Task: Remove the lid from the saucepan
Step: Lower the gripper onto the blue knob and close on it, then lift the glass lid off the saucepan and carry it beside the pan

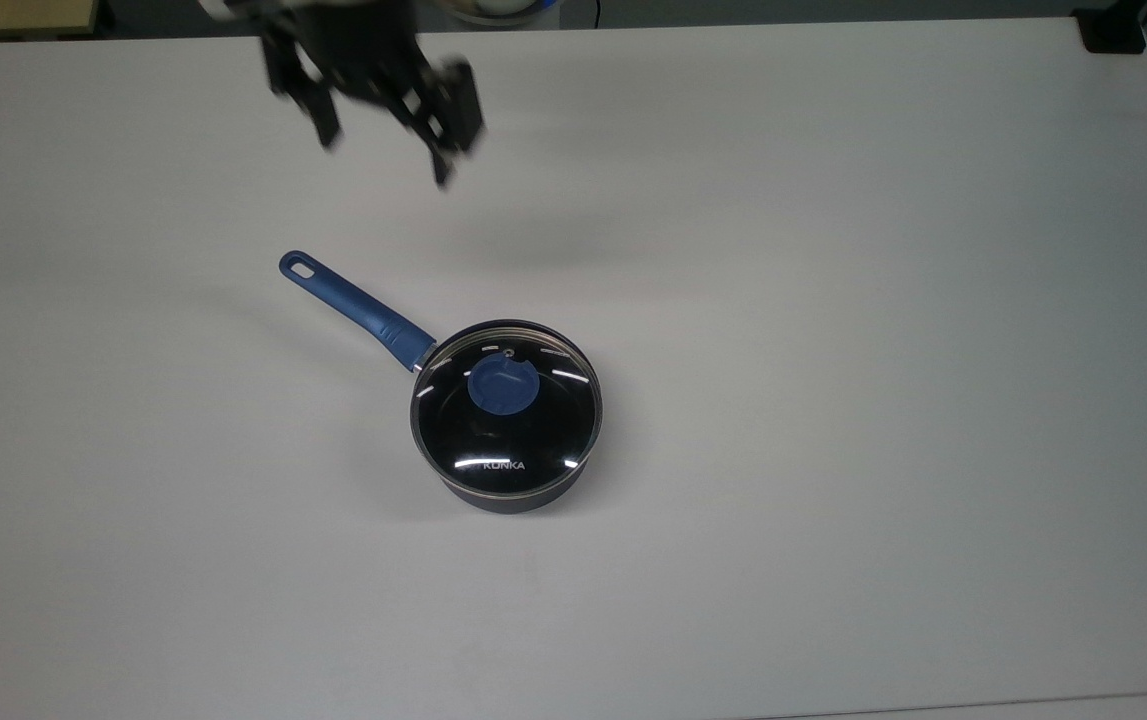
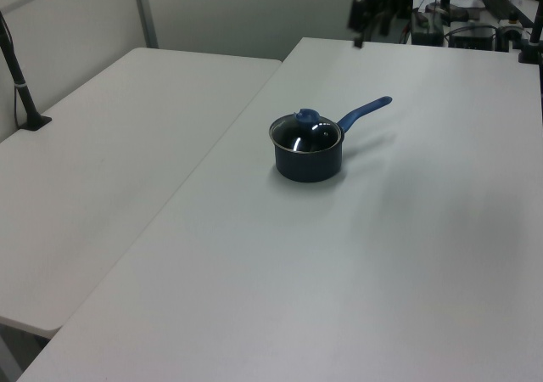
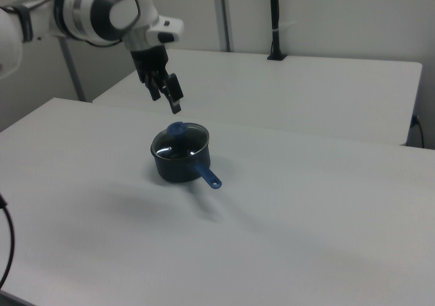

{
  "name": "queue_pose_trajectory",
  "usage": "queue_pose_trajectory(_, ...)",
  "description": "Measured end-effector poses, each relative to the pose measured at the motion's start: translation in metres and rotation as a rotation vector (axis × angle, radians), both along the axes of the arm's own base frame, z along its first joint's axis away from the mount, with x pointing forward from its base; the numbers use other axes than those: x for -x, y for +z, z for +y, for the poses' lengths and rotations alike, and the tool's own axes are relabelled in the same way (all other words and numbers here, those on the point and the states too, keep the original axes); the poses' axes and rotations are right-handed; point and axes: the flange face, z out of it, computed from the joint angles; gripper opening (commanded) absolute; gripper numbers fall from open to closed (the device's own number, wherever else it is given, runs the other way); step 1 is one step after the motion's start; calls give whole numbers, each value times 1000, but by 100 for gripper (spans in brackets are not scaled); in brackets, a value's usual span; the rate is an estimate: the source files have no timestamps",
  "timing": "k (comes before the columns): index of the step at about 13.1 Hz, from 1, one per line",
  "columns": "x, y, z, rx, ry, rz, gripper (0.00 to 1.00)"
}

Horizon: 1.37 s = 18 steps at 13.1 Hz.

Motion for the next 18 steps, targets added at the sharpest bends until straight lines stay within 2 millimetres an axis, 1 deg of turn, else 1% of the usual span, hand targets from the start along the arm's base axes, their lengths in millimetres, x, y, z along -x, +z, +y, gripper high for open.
queue_pose_trajectory(1,-19,-22,18,-2,-20,-40,100)
queue_pose_trajectory(3,-52,-66,40,-4,-28,-117,100)
queue_pose_trajectory(5,-72,-100,53,-3,-30,-137,100)
queue_pose_trajectory(6,-79,-111,58,-1,-25,-129,100)
queue_pose_trajectory(8,-85,-125,67,2,-17,-117,100)
queue_pose_trajectory(10,-86,-137,76,-2,-40,-102,100)
queue_pose_trajectory(11,-87,-144,81,-3,-46,-96,94)
queue_pose_trajectory(12,-89,-148,85,-6,-53,-102,83)
queue_pose_trajectory(13,-90,-153,86,0,-55,-105,65)
queue_pose_trajectory(15,-92,-161,86,17,-53,-103,57)
queue_pose_trajectory(16,-92,-160,85,19,-63,-105,52)
queue_pose_trajectory(18,-92,-161,86,18,-78,-105,51)
